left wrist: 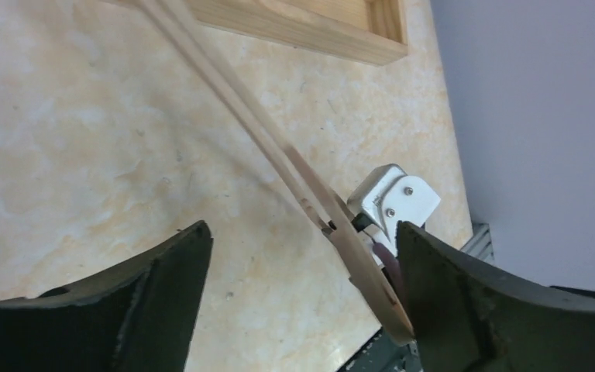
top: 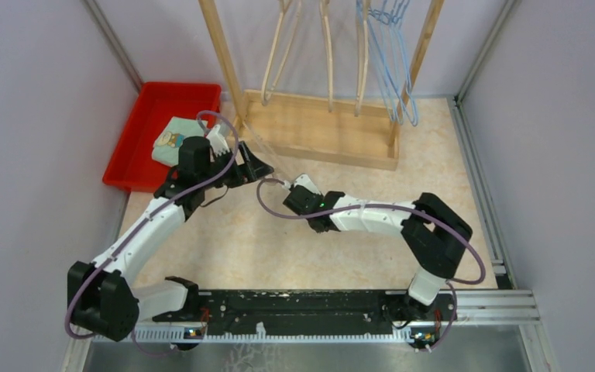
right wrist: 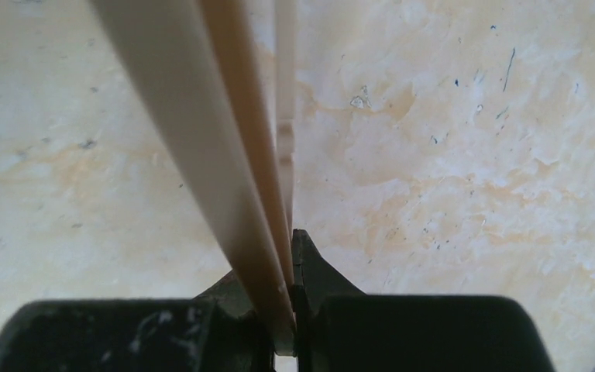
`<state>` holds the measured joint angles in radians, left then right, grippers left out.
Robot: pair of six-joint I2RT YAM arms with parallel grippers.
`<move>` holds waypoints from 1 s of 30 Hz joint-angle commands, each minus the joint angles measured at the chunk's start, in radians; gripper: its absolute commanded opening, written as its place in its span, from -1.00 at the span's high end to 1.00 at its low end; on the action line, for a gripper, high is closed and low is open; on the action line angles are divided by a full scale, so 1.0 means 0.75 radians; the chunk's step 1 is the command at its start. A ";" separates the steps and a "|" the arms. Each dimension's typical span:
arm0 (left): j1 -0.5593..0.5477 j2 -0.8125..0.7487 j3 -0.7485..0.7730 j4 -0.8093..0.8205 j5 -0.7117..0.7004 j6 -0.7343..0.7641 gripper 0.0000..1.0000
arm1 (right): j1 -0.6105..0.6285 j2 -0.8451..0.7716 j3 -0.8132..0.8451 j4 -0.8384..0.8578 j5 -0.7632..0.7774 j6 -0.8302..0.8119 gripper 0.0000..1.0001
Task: Organize the hangers
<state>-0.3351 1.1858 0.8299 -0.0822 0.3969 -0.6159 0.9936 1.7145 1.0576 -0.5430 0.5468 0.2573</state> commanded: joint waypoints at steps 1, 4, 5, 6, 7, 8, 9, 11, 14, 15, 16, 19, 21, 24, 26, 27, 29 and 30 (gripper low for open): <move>-0.003 -0.107 0.129 -0.173 -0.045 0.164 -0.99 | -0.013 -0.217 0.001 0.029 -0.180 0.061 1.00; -0.003 -0.172 0.193 -0.224 -0.144 0.199 -1.00 | -0.011 -0.323 -0.009 -0.039 -0.244 0.072 1.00; -0.003 -0.175 0.220 -0.265 -0.165 0.216 -1.00 | -0.011 -0.363 -0.003 -0.058 -0.272 0.070 1.00; -0.003 -0.178 0.239 -0.306 -0.182 0.227 -1.00 | -0.011 -0.394 0.004 -0.079 -0.294 0.063 1.00; -0.002 -0.185 0.243 -0.345 -0.197 0.230 -1.00 | -0.008 -0.418 0.023 -0.118 -0.305 0.065 1.00; -0.003 -0.203 0.222 -0.368 -0.212 0.224 -1.00 | -0.002 -0.432 0.046 -0.158 -0.317 0.063 1.00; -0.003 -0.230 0.192 -0.378 -0.228 0.220 -1.00 | 0.001 -0.436 0.066 -0.200 -0.334 0.063 1.00; -0.002 -0.303 0.121 -0.374 -0.264 0.193 -1.00 | 0.013 -0.438 0.103 -0.262 -0.356 0.079 1.00; -0.002 -0.462 0.076 -0.370 -0.406 0.193 -1.00 | 0.041 -0.459 0.086 -0.267 -0.354 0.132 1.00; -0.001 -0.505 0.089 -0.393 -0.463 0.191 -1.00 | 0.049 -0.464 0.077 -0.261 -0.343 0.153 1.00; -0.001 -0.534 0.115 -0.418 -0.507 0.196 -1.00 | 0.055 -0.466 0.067 -0.264 -0.342 0.173 1.00; 0.001 -0.536 0.214 -0.500 -0.530 0.222 -1.00 | 0.092 -0.471 0.043 -0.256 -0.326 0.211 1.00; 0.001 -0.518 0.242 -0.520 -0.487 0.209 -1.00 | 0.126 -0.465 0.042 -0.257 -0.301 0.215 1.00; 0.001 -0.494 0.231 -0.464 -0.444 0.159 -1.00 | 0.180 -0.460 0.054 -0.255 -0.305 0.215 1.00; 0.001 -0.464 0.233 -0.439 -0.452 0.153 -1.00 | 0.227 -0.459 0.079 -0.257 -0.302 0.219 1.00; 0.001 -0.451 0.242 -0.443 -0.463 0.161 -1.00 | 0.250 -0.454 0.099 -0.267 -0.290 0.225 1.00; 0.002 -0.440 0.247 -0.467 -0.486 0.187 -1.00 | 0.279 -0.428 0.163 -0.306 -0.279 0.241 1.00; 0.001 -0.442 0.240 -0.483 -0.503 0.201 -1.00 | 0.290 -0.407 0.209 -0.333 -0.262 0.256 1.00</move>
<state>-0.3378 0.8448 0.9947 -0.4152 0.0563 -0.4850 1.1702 1.4147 1.0847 -0.7780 0.2977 0.4053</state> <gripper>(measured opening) 0.998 0.066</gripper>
